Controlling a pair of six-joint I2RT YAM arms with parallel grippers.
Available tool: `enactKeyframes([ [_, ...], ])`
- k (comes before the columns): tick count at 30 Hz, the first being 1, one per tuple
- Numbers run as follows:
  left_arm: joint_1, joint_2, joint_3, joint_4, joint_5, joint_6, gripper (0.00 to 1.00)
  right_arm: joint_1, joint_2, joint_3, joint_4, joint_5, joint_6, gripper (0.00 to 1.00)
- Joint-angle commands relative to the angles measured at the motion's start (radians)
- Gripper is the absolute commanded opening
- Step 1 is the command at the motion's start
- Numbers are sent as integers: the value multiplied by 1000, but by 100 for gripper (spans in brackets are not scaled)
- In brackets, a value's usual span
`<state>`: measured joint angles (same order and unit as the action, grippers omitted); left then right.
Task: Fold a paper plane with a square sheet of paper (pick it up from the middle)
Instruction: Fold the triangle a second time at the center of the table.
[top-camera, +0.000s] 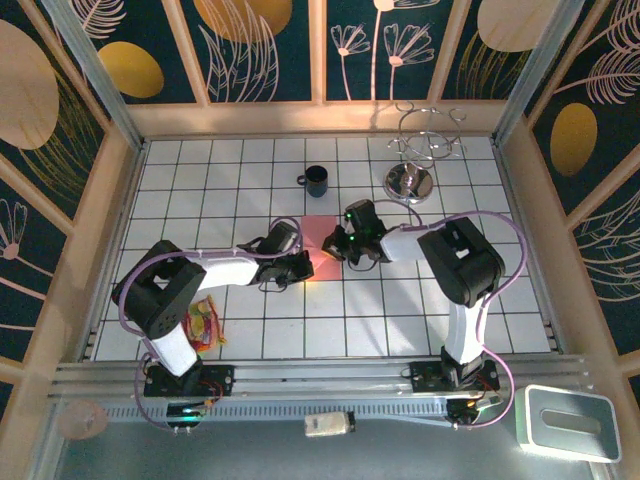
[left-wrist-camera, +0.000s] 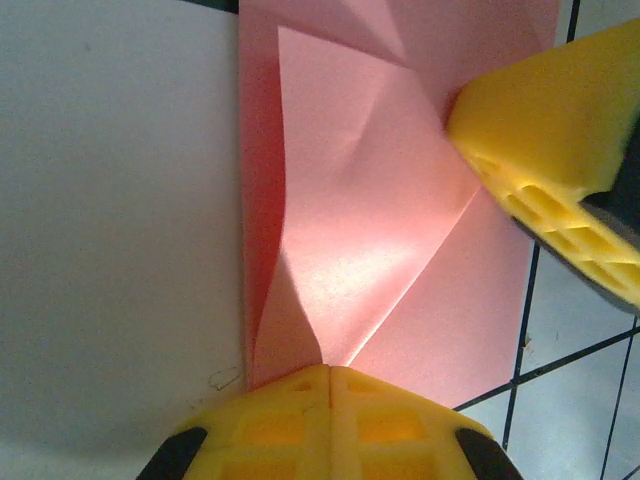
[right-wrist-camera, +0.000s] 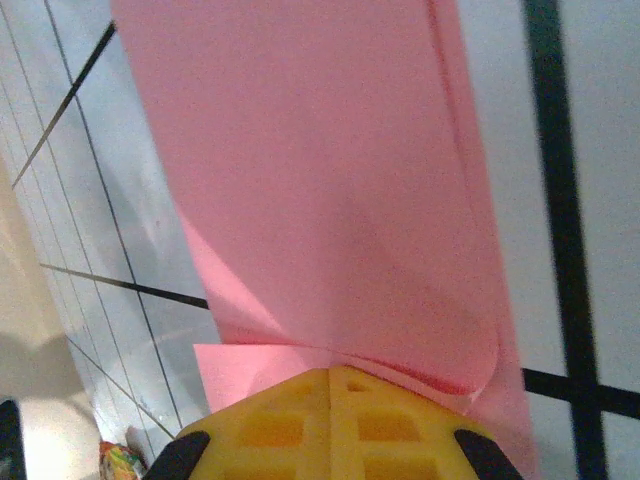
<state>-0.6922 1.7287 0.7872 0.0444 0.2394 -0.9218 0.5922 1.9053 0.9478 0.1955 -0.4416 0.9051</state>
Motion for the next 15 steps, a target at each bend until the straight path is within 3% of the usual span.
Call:
enactKeyframes([
  [1, 5, 36, -52, -78, -13, -13, 0, -14, -80, 108, -114, 7, -147, 0],
  [15, 5, 23, -54, -72, -4, -12, 0, 63, -56, 123, -219, 34, -235, 0],
])
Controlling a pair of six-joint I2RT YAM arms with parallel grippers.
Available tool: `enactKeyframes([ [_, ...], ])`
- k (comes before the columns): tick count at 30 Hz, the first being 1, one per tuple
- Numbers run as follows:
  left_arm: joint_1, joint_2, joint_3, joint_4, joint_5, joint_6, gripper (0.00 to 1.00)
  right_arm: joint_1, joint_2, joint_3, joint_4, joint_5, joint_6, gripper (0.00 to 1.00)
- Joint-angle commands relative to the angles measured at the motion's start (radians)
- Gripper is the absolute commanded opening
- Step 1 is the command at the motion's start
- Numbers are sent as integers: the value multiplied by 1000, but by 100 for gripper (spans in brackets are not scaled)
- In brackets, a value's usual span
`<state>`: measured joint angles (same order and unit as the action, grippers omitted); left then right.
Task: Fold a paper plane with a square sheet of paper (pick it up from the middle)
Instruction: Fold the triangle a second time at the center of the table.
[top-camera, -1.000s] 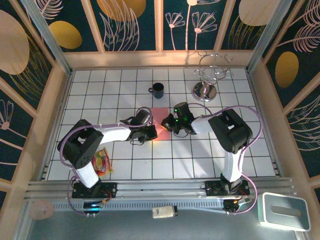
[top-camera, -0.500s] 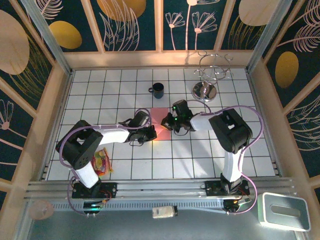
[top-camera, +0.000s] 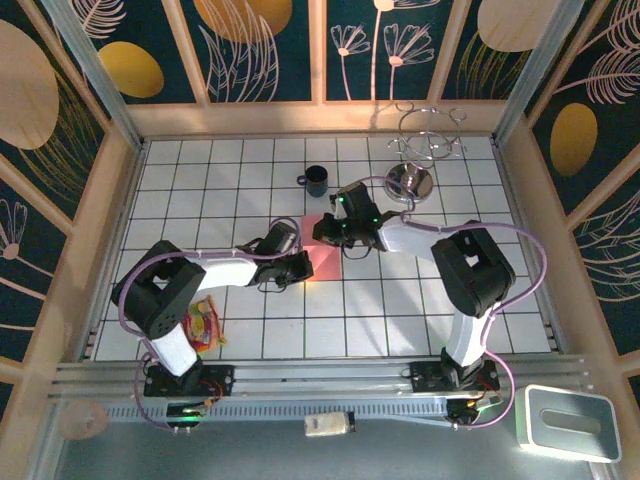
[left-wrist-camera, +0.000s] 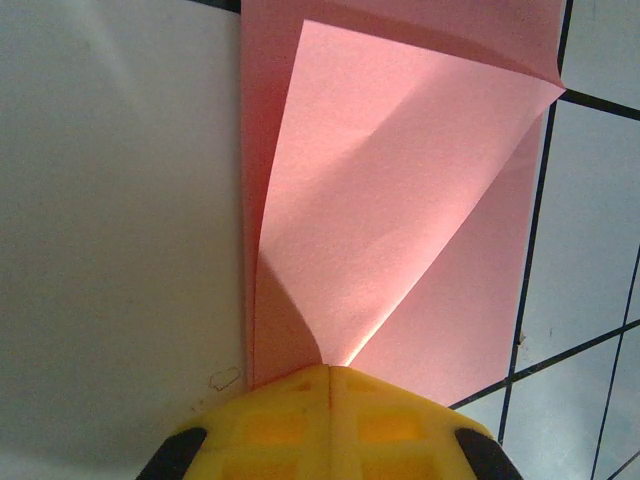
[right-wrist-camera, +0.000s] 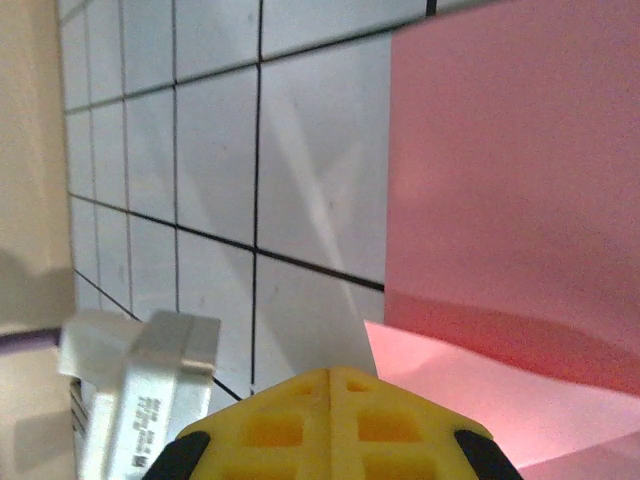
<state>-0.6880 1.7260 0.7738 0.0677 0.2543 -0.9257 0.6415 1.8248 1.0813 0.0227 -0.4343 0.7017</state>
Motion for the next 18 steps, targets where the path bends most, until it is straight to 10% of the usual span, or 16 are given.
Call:
enactKeyframes([
  [1, 1, 27, -41, -95, -18, -9, 0, 15, 35, -12, -47, 31, -29, 0],
  [18, 1, -37, -20, -95, -14, -16, 0, 23, 143, -29, -64, 8, -41, 0],
])
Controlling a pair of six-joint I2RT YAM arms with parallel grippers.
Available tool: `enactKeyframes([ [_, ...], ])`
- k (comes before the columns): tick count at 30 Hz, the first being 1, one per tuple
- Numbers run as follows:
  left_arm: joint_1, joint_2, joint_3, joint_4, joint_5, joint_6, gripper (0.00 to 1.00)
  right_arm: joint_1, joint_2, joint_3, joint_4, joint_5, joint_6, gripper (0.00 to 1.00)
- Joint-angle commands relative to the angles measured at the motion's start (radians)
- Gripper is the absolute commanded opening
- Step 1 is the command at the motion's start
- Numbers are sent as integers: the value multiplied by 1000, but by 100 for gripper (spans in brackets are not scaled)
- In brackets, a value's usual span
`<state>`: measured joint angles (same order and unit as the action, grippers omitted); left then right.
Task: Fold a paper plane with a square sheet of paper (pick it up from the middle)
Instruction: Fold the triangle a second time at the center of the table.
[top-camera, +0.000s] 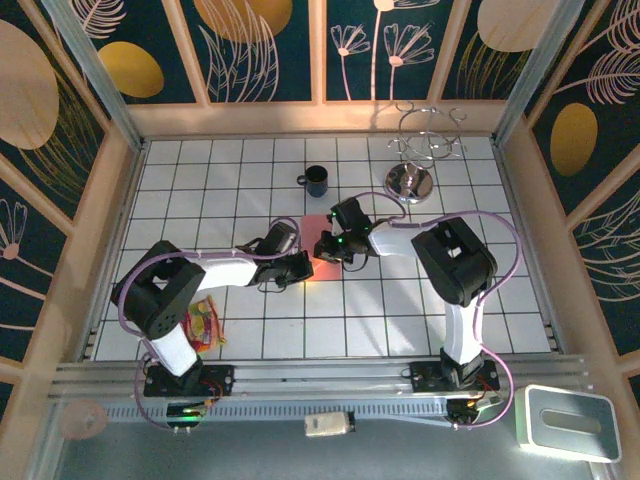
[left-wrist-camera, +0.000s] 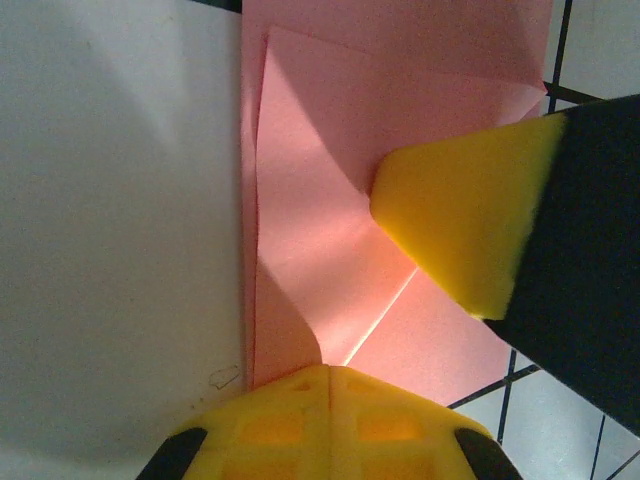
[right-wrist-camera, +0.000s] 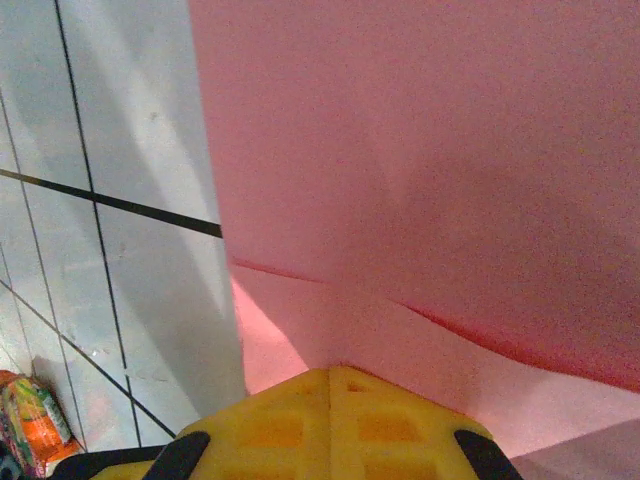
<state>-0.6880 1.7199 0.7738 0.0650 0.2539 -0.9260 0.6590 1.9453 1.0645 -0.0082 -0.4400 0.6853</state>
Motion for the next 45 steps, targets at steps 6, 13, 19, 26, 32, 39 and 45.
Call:
enactKeyframes([
  [6, 3, -92, 29, -90, -19, -7, 0, -9, 28, -37, -30, 32, -17, 0],
  [13, 3, -19, 45, -95, -6, -10, 0, -16, 19, -44, -16, 28, -11, 0],
  [19, 2, 27, 22, -116, -19, -14, 0, -17, 0, -29, 1, 3, -11, 0],
  [26, 3, 29, -46, -111, -28, -33, 0, -3, -69, 9, -1, -19, -45, 0],
  [32, 3, 32, -45, -110, -24, -30, 0, 24, -62, -16, -29, -4, -55, 0],
  [39, 3, 25, -48, -114, -25, -31, 0, 31, -41, -40, -26, -8, -42, 0],
  [45, 3, 20, -65, -110, -26, -43, 0, 19, -4, -48, -24, 7, -30, 0],
])
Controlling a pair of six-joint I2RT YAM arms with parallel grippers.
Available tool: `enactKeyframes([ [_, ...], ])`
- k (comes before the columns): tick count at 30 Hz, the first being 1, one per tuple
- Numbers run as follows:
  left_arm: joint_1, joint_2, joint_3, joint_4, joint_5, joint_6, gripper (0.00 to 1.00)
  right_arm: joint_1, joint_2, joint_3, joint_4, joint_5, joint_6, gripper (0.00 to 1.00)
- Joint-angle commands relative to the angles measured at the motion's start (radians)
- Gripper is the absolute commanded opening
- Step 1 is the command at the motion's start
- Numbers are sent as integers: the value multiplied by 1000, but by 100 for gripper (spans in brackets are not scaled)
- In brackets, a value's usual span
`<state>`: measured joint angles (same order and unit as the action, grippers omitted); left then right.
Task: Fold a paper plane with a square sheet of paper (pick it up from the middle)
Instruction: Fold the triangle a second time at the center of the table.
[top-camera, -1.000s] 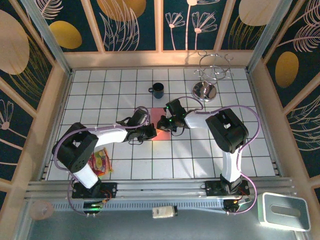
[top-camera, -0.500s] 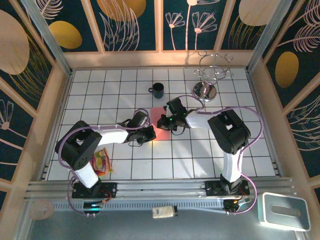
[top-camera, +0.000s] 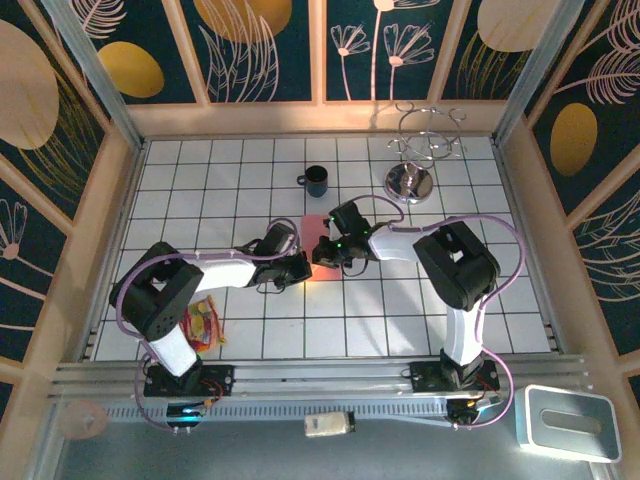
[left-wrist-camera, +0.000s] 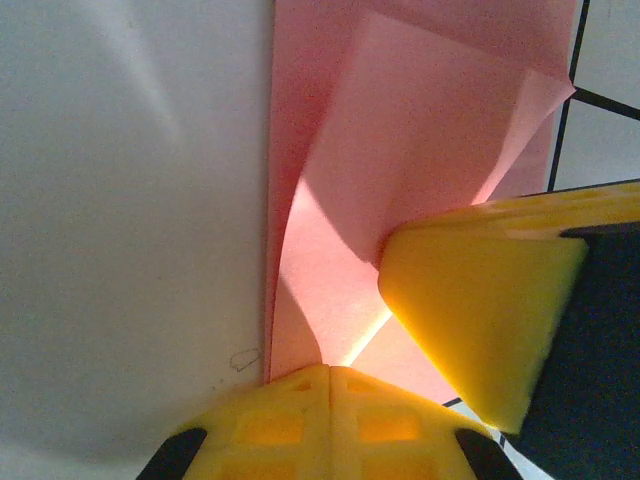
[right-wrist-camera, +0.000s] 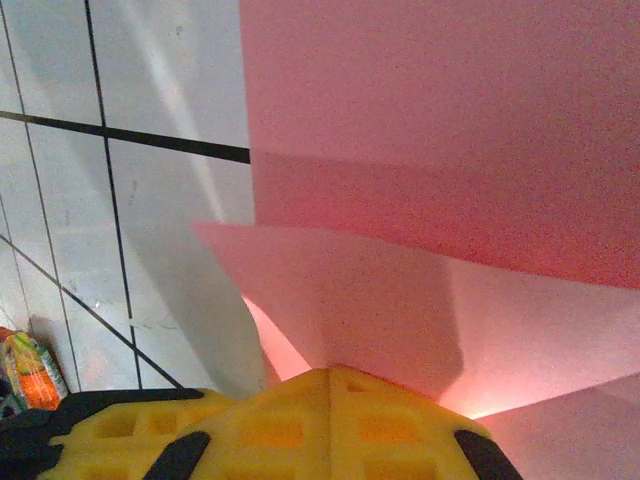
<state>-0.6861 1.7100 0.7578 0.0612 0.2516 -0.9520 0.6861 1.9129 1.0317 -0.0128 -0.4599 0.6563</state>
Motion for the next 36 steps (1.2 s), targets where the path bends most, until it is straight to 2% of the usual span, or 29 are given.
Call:
enactKeyframes([
  [1, 1, 30, -52, -104, -24, -19, 0, -12, 36, -15, -19, 30, -3, 0],
  [6, 1, 35, -71, -112, -25, -28, 0, -67, 41, -6, -20, 49, -28, 0],
  [10, 1, 40, -98, -105, -16, -38, 0, -133, 54, 16, -13, 47, -54, 0],
  [13, 1, 36, -111, -90, -6, -45, 0, -218, 80, 36, -17, 58, -63, 0],
  [16, 1, 21, -76, -90, -2, -32, 0, -247, 85, 65, -42, 78, -76, 0],
  [21, 1, -24, 61, -118, -1, 27, 0, -247, -20, 57, -37, 63, -69, 0],
  [24, 0, -47, 117, -102, -2, 39, 9, -247, -124, -7, 4, 52, -33, 0],
  [26, 2, -44, 139, -88, -2, 44, 15, -245, -173, -54, 40, 30, 0, 3],
  [31, 12, -2, 171, -45, 26, 42, 17, -222, -235, -147, 108, 8, 79, 14],
  [36, 21, 79, 209, -50, 12, 58, 19, -189, -228, -184, 166, -18, 159, 26],
])
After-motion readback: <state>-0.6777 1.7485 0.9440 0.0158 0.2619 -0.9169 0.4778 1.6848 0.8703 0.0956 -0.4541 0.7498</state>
